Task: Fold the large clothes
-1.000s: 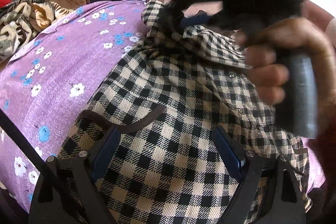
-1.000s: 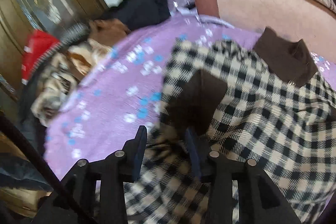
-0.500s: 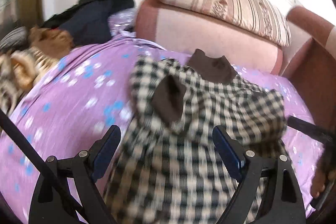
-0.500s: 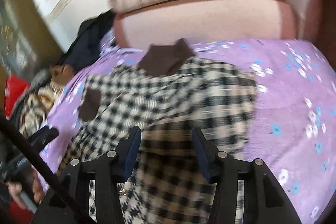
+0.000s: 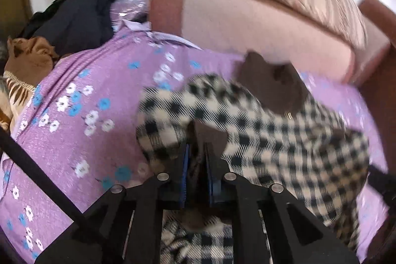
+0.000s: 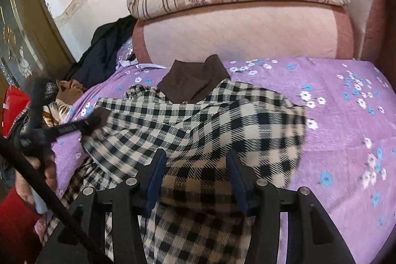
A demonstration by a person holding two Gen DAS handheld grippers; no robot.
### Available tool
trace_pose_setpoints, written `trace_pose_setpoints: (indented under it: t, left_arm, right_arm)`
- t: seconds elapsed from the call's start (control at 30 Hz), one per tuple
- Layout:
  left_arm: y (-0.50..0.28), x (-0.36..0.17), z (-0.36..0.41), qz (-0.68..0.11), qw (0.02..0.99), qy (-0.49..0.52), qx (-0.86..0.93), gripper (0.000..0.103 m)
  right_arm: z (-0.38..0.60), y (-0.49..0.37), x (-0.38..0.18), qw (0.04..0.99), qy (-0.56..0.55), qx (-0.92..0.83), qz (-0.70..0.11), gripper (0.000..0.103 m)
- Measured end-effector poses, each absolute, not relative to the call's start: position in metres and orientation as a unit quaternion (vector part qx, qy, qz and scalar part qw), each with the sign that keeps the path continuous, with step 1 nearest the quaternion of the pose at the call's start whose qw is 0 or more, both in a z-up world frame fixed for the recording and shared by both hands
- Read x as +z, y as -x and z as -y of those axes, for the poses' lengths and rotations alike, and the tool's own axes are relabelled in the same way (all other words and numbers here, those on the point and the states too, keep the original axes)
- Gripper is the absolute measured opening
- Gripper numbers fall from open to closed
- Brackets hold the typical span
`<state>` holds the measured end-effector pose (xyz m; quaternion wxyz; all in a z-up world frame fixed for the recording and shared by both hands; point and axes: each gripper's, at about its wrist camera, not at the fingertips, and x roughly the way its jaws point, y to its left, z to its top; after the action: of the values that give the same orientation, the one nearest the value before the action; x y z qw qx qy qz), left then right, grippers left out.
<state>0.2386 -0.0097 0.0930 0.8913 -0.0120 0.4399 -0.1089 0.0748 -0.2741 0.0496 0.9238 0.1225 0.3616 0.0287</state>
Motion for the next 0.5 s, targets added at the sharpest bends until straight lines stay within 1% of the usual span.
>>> trace_pose_setpoints:
  t: [0.07, 0.27, 0.3, 0.33, 0.37, 0.4, 0.47, 0.5]
  left_arm:
    - [-0.251, 0.089, 0.006, -0.439, 0.895, -0.002, -0.078, 0.005]
    - [-0.27, 0.055, -0.004, -0.472, 0.88, 0.002, -0.052, 0.005]
    - [-0.269, 0.055, -0.006, -0.47, 0.881, 0.013, -0.059, 0.008]
    - [-0.265, 0.058, -0.012, -0.467, 0.881, 0.036, -0.074, 0.012]
    - [-0.262, 0.061, -0.016, -0.465, 0.879, 0.053, -0.087, 0.032]
    - [-0.259, 0.065, -0.021, -0.459, 0.88, 0.071, -0.099, 0.056]
    - [-0.248, 0.076, -0.03, -0.433, 0.887, 0.101, -0.124, 0.07]
    - [-0.244, 0.081, -0.03, -0.427, 0.886, 0.108, -0.142, 0.07]
  right_arm:
    - [0.275, -0.094, 0.036, 0.919, -0.118, 0.009, -0.376, 0.055]
    - [0.279, -0.146, 0.002, 0.901, -0.128, -0.019, -0.415, 0.055]
    - [0.278, -0.151, -0.002, 0.899, -0.128, -0.021, -0.419, 0.055]
    - [0.277, -0.155, -0.007, 0.897, -0.125, -0.025, -0.423, 0.055]
    - [0.277, -0.156, -0.009, 0.898, -0.125, -0.026, -0.422, 0.055]
    - [0.277, -0.155, -0.012, 0.899, -0.124, -0.027, -0.419, 0.055]
    - [0.277, -0.153, -0.016, 0.903, -0.119, -0.025, -0.412, 0.055]
    - [0.276, -0.153, -0.017, 0.905, -0.114, -0.025, -0.408, 0.055]
